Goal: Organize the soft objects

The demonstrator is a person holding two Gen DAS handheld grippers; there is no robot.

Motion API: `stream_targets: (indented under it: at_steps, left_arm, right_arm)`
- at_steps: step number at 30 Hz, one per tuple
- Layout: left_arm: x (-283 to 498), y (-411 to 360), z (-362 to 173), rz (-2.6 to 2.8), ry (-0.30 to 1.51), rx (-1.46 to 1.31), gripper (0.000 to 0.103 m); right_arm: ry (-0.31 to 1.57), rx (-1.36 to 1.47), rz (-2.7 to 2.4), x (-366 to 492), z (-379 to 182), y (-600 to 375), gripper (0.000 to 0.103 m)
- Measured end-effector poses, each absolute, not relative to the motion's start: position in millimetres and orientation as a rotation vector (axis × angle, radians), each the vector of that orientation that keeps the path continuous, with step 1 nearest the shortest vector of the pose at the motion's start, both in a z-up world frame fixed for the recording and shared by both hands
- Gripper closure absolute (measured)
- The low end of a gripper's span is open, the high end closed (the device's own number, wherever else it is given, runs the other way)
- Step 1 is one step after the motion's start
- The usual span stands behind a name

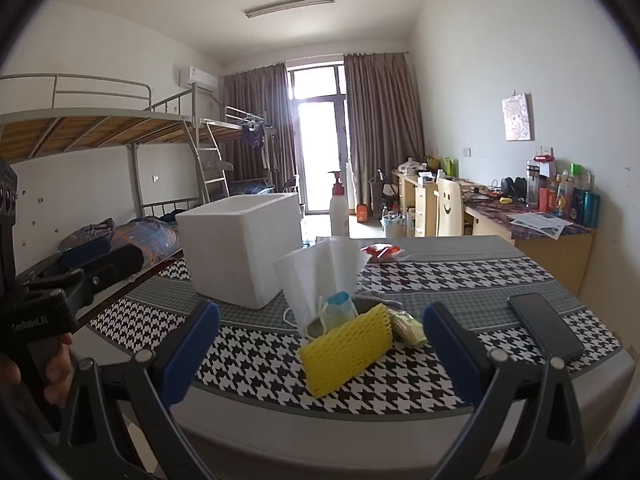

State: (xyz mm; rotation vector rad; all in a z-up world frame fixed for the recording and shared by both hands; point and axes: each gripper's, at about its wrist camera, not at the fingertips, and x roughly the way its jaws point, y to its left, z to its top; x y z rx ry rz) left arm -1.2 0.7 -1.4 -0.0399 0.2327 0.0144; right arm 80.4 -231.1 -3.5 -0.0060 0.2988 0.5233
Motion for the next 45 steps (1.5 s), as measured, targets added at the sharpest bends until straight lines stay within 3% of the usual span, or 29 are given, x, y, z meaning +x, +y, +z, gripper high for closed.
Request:
stream_targets:
  at_steps: [45]
  left_arm:
    - [33,4,-12,-0.002,0.304,-0.046,0.001]
  right_arm:
    - [0.349,-0.007,0.502,104,-14,-225,0.0]
